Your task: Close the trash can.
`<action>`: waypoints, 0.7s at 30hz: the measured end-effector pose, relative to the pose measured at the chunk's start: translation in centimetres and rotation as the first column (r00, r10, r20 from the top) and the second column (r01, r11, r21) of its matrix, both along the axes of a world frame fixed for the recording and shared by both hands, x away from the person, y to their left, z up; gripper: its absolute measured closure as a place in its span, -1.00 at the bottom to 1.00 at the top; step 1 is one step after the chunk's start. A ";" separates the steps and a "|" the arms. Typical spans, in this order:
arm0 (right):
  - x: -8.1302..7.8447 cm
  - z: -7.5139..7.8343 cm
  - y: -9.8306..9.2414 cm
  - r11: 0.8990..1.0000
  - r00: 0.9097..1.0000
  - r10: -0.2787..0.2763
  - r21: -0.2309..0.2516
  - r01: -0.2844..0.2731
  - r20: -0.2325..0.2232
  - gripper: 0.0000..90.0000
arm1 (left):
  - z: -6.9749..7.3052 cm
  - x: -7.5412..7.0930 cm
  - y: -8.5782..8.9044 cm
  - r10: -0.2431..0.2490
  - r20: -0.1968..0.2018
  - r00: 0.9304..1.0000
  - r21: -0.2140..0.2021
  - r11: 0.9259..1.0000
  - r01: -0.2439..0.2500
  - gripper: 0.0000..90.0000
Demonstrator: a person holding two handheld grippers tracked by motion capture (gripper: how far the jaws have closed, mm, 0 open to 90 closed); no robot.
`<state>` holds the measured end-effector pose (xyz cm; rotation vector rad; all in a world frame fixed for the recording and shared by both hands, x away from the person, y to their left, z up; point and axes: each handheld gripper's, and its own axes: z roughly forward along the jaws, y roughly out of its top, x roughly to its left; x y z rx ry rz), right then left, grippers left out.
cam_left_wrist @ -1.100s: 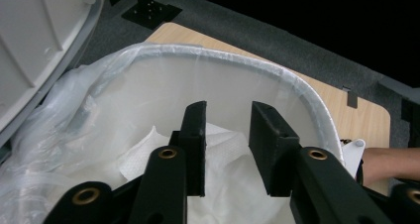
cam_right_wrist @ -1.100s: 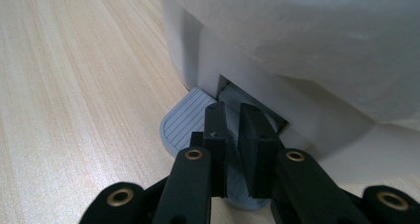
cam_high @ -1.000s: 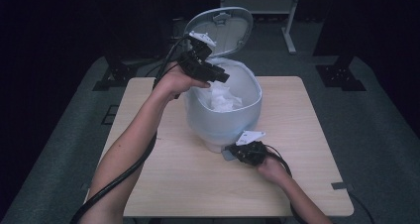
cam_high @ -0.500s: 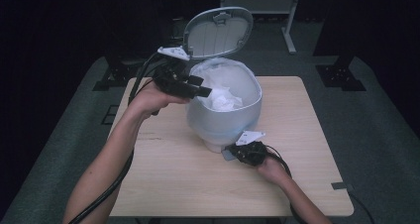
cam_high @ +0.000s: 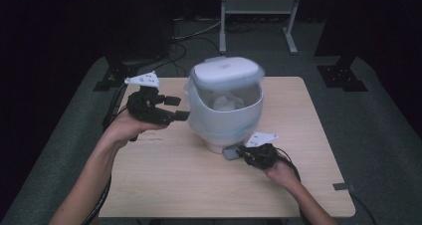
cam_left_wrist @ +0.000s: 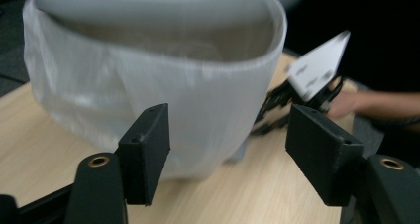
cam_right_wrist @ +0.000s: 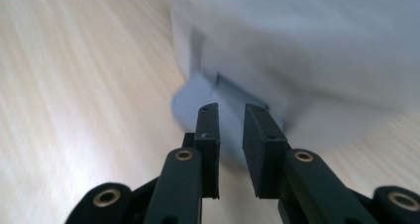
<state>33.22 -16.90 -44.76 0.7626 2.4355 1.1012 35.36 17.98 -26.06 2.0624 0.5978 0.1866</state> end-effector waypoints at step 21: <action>-2.8 0.3 -8.1 0.987 0.988 -0.143 0.063 0.147 -0.056 0.32 | -6.4 -1.2 2.6 0.076 0.007 0.997 -0.010 0.997 -0.076 -0.45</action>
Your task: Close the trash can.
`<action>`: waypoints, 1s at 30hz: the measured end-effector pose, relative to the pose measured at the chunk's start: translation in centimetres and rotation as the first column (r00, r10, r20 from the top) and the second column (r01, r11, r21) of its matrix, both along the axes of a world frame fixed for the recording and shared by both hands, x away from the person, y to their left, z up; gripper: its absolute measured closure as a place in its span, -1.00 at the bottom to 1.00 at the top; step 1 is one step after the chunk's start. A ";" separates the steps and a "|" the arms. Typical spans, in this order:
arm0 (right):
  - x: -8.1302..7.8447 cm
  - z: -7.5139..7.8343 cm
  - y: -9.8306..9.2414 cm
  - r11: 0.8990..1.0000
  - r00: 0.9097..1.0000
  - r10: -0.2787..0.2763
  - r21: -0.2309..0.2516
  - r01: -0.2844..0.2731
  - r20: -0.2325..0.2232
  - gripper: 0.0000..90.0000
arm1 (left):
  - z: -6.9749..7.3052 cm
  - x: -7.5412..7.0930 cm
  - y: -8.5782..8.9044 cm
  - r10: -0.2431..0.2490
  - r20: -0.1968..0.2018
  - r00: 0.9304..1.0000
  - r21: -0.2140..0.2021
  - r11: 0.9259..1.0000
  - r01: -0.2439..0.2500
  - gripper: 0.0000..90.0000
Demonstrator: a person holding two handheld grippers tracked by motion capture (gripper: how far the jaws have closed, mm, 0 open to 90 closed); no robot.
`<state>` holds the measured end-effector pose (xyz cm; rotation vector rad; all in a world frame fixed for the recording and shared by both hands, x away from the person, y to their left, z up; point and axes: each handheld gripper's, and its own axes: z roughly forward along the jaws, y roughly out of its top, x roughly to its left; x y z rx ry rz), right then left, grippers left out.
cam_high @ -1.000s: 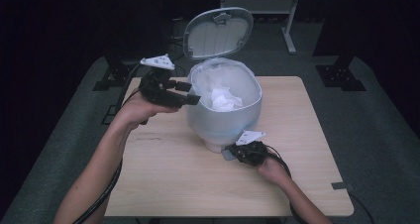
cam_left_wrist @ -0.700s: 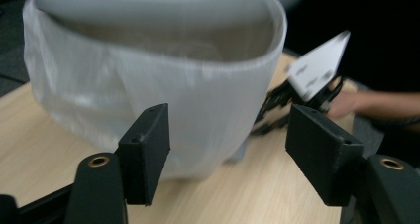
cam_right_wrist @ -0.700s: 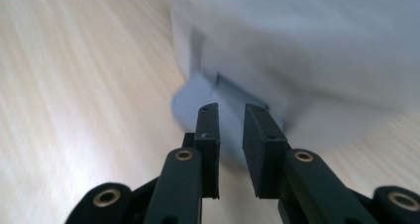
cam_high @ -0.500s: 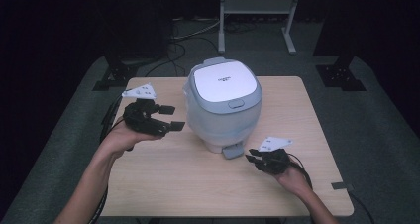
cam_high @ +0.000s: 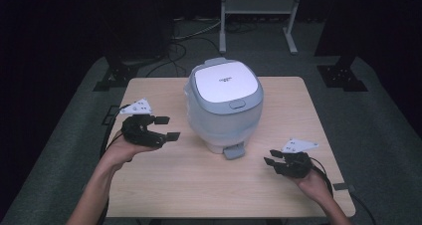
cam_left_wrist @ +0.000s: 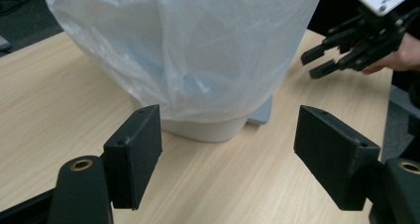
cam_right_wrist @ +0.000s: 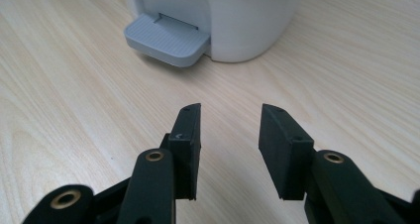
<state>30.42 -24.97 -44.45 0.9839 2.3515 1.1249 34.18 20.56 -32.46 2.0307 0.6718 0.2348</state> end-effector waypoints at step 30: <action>-1.1 -0.6 -4.3 0.995 0.995 -0.102 0.017 0.102 -0.017 0.06 | -8.4 -2.0 2.6 0.128 0.066 0.990 0.041 0.991 -0.131 -0.57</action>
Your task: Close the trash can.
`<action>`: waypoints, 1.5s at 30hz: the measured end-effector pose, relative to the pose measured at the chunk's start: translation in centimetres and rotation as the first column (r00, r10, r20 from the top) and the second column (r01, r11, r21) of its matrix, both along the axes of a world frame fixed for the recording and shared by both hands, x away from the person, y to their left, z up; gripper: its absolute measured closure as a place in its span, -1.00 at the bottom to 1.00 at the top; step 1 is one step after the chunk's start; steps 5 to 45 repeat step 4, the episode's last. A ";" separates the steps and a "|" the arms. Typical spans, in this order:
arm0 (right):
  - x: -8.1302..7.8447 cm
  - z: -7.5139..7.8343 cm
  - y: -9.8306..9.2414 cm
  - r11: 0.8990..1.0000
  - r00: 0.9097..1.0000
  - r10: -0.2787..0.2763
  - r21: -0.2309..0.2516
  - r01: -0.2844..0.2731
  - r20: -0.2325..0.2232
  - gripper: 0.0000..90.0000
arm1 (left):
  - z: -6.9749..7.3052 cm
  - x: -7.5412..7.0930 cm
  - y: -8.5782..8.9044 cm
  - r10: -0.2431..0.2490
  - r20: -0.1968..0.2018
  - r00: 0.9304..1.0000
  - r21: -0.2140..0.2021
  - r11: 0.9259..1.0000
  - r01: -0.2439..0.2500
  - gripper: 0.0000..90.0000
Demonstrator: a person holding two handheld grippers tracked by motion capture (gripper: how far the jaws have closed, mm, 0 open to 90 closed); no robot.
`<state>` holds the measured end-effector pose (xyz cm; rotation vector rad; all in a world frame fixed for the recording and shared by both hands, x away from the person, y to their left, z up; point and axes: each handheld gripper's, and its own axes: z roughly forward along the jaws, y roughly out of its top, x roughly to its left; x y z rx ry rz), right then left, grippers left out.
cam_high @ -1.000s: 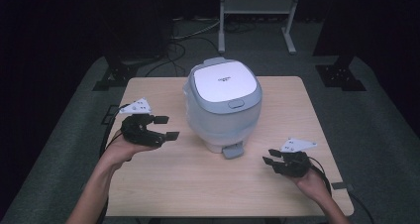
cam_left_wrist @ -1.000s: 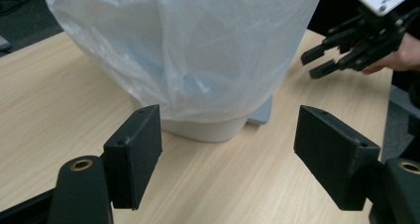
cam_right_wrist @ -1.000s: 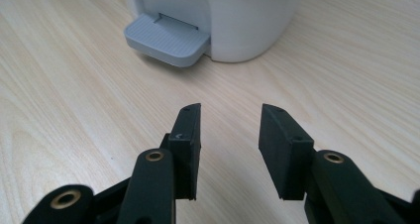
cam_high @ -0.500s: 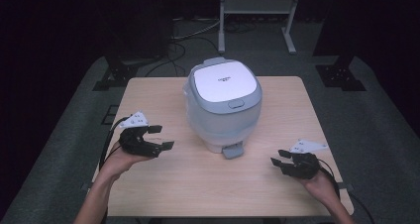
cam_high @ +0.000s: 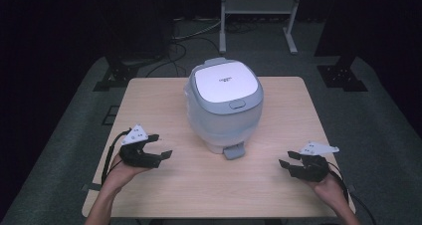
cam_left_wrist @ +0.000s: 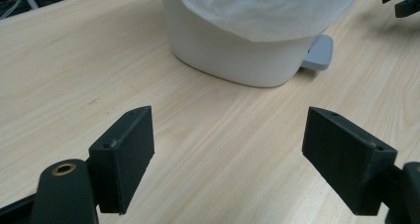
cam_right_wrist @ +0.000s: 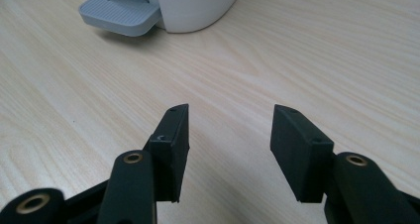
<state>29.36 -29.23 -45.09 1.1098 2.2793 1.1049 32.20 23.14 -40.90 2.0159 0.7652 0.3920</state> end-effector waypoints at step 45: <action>-0.2 -0.3 -0.1 1.000 1.000 -0.004 0.008 0.004 -0.003 0.03 | -1.0 -0.4 0.0 0.014 0.012 1.000 -0.009 1.000 -0.014 -0.57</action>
